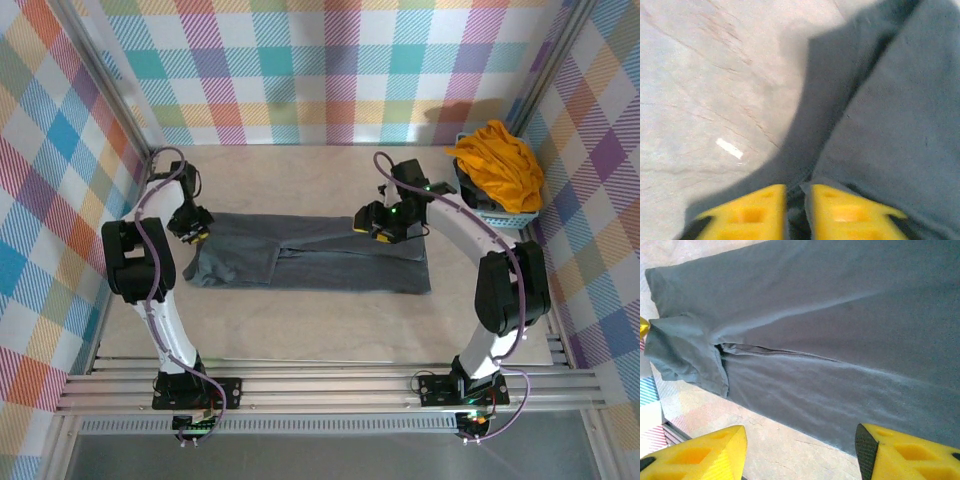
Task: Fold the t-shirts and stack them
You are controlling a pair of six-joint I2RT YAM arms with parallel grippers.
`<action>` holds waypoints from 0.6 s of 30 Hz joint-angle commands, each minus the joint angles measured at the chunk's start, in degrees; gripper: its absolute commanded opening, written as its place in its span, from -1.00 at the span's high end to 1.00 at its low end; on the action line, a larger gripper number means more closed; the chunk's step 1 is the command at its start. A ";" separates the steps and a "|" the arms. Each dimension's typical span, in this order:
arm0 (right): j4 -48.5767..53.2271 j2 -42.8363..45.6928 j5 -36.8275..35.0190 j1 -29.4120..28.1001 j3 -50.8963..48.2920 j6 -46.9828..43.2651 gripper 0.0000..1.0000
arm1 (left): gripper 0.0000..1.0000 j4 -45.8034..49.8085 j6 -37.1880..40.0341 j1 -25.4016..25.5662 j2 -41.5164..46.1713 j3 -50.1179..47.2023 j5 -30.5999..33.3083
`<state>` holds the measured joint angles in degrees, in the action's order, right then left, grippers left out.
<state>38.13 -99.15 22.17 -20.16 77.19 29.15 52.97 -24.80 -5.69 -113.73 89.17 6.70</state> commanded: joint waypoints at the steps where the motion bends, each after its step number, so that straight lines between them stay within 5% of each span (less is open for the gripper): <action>1: -0.29 -2.71 -0.97 1.78 -0.38 -0.32 -0.17 | 0.25 2.31 -1.80 0.67 5.11 0.72 9.70; 4: 0.85 -5.61 -2.92 3.94 0.52 -1.06 -0.13 | 0.20 1.04 -4.98 2.92 13.63 -4.55 8.03; 11: 8.31 -15.26 -11.25 6.71 9.35 -5.80 -0.04 | 0.52 -12.13 -23.16 11.72 19.67 -23.07 -12.86; 18: 15.52 -21.54 -18.31 7.86 14.27 -5.80 0.03 | 0.60 -12.01 -23.03 6.71 9.10 -19.95 -8.65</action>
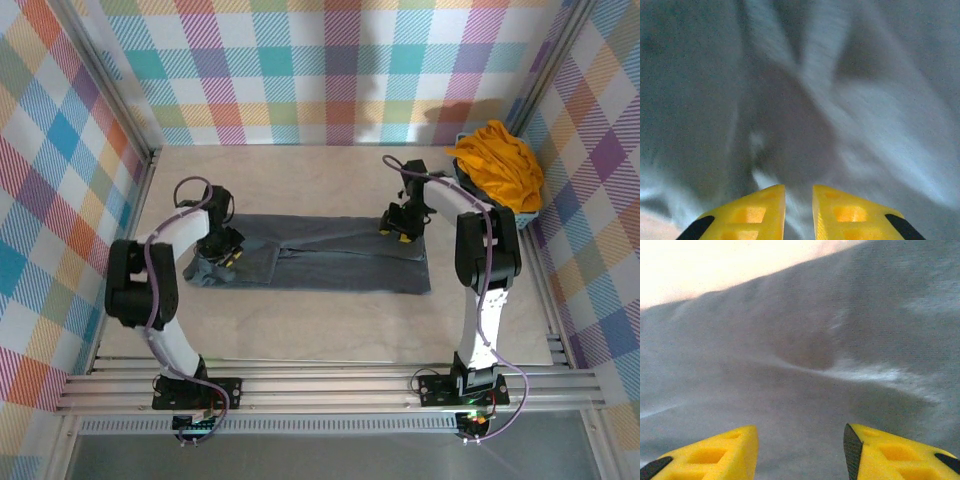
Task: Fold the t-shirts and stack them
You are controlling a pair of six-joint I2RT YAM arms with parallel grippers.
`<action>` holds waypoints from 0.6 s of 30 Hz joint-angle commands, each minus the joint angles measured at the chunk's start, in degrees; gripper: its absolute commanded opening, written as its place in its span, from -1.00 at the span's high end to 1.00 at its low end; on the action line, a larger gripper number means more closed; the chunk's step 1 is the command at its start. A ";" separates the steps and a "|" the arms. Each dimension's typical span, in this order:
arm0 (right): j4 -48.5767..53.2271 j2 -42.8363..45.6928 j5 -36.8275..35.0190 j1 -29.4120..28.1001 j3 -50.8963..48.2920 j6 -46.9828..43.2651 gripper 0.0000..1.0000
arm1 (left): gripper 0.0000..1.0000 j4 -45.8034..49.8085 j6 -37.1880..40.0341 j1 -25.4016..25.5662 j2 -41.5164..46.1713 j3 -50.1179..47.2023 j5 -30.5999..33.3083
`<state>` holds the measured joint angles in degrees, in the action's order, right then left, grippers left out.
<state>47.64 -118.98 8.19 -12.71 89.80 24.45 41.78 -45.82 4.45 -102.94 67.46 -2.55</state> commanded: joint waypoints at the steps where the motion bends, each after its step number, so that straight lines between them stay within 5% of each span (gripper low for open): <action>1: 6.35 -2.07 -4.91 0.41 1.29 -0.65 0.03 | 0.61 -0.82 -1.47 -4.66 -2.57 2.26 0.70; 12: 6.55 0.10 -3.20 0.15 -7.19 4.78 0.07 | 0.65 -2.41 3.92 -7.35 -13.99 11.26 -5.57; 18: 0.72 7.89 5.28 -2.18 -19.43 11.59 0.07 | 0.60 -9.80 1.80 -6.90 -26.32 27.53 -19.22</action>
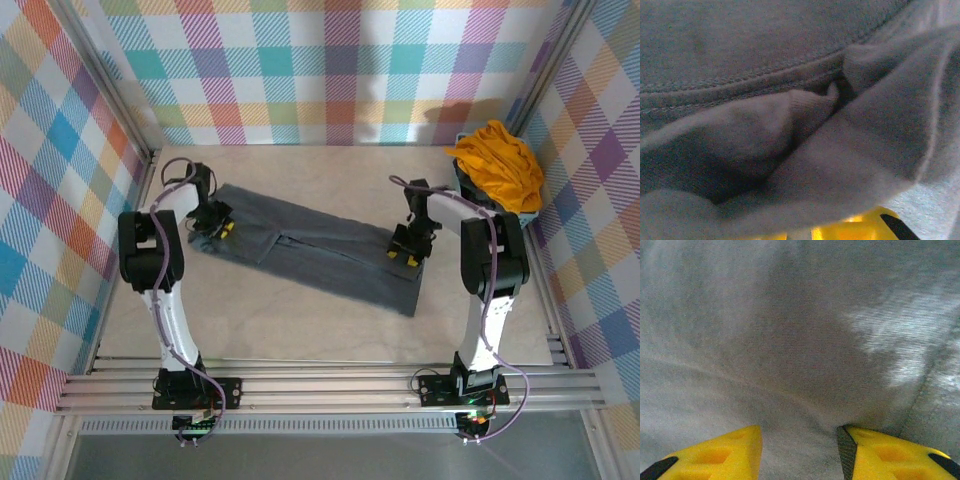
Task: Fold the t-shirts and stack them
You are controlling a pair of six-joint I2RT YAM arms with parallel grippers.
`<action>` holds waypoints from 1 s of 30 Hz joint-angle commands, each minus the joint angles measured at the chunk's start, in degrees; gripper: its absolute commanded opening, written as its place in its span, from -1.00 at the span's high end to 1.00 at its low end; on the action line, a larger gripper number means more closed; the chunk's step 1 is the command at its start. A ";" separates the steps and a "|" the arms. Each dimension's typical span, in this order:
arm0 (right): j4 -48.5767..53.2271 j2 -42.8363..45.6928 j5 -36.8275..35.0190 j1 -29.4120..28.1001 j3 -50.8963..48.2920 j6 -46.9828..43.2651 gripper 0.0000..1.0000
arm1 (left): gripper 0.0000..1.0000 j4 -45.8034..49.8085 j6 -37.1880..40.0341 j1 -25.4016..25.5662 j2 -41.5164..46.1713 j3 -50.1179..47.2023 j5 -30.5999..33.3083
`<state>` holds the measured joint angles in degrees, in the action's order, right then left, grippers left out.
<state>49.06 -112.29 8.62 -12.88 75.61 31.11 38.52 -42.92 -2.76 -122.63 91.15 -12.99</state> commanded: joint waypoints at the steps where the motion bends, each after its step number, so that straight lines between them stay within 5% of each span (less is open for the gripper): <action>1: -1.44 2.52 5.63 -3.01 -6.94 6.05 0.08 | 0.58 -9.76 -3.11 1.07 -8.87 6.38 -11.40; 13: -13.98 8.94 12.13 -20.38 -18.88 25.83 0.07 | 0.54 -13.91 -21.26 17.90 -43.83 59.17 -15.86; 20: -20.32 3.58 14.25 -28.62 -14.38 36.12 0.07 | 0.51 -24.68 -26.93 21.24 -46.95 60.53 -13.92; 30: -19.35 11.42 8.61 -30.36 -20.23 41.02 0.05 | 0.32 -9.96 -11.31 14.88 -40.90 65.84 -8.39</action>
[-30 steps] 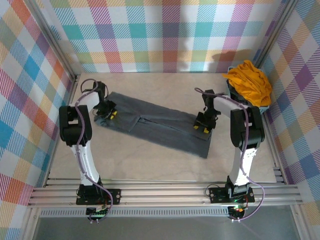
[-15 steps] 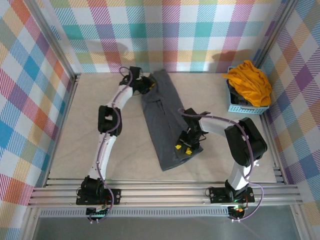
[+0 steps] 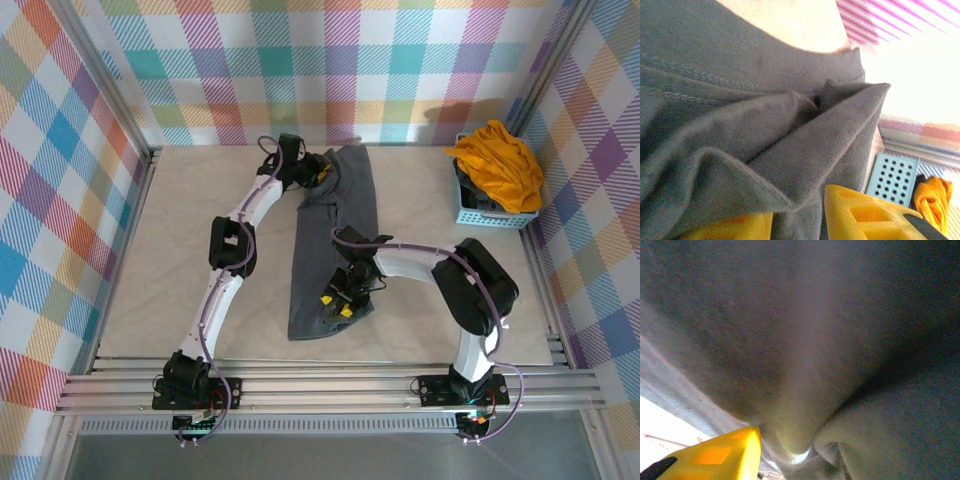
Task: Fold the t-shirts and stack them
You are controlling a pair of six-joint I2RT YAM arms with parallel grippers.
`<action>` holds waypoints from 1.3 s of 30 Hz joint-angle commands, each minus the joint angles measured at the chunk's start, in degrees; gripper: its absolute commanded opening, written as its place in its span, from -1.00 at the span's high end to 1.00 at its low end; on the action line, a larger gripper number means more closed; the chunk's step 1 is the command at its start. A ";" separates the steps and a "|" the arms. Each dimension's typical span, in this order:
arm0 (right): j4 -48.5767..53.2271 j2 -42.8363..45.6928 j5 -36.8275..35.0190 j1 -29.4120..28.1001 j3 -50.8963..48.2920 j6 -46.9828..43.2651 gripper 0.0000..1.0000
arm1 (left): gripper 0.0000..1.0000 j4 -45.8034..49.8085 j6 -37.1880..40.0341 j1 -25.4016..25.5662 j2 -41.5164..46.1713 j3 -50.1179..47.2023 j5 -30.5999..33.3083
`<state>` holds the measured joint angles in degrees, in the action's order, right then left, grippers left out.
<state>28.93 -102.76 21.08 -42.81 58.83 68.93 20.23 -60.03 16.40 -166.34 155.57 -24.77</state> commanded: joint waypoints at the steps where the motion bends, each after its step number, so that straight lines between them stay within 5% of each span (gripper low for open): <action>1: -0.37 2.04 -3.18 -0.44 -4.14 3.31 0.05 | 0.32 9.52 6.38 -5.27 2.83 1.58 2.72; 6: -1.11 3.96 -3.18 -1.04 0.12 -1.75 -0.06 | 0.20 14.23 13.10 -6.27 9.65 1.45 2.78; 10: 0.46 5.85 -4.14 -1.01 3.70 -4.17 -0.15 | -0.22 14.27 15.95 -6.23 16.78 1.41 3.43; 16: 1.65 9.13 -4.00 -0.98 5.39 -4.78 -0.16 | -0.12 28.66 19.18 -4.99 25.03 -0.28 7.36; 18: 4.13 11.15 -6.16 -0.41 5.86 -6.67 -0.17 | -0.06 31.34 19.83 -3.39 32.25 -9.88 9.10; 24: 7.86 20.97 -8.90 6.66 -2.29 -16.99 -0.18 | 0.25 18.63 11.71 3.37 68.28 -71.82 10.61; 28: 12.31 22.36 -7.90 10.10 -5.06 -26.76 -0.18 | 0.29 12.93 1.86 15.42 85.29 -99.99 10.77; 33: 11.59 20.12 -4.20 12.48 -8.96 -33.84 -0.16 | 0.07 4.28 -10.02 31.94 89.45 -115.14 13.42; 39: 8.83 16.93 -3.30 12.48 -12.83 -34.31 -0.11 | -0.04 -1.24 -14.27 36.79 88.73 -119.68 15.61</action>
<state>38.35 -85.14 16.58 -30.44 47.53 37.45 25.43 -69.76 51.94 -78.39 36.25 -12.08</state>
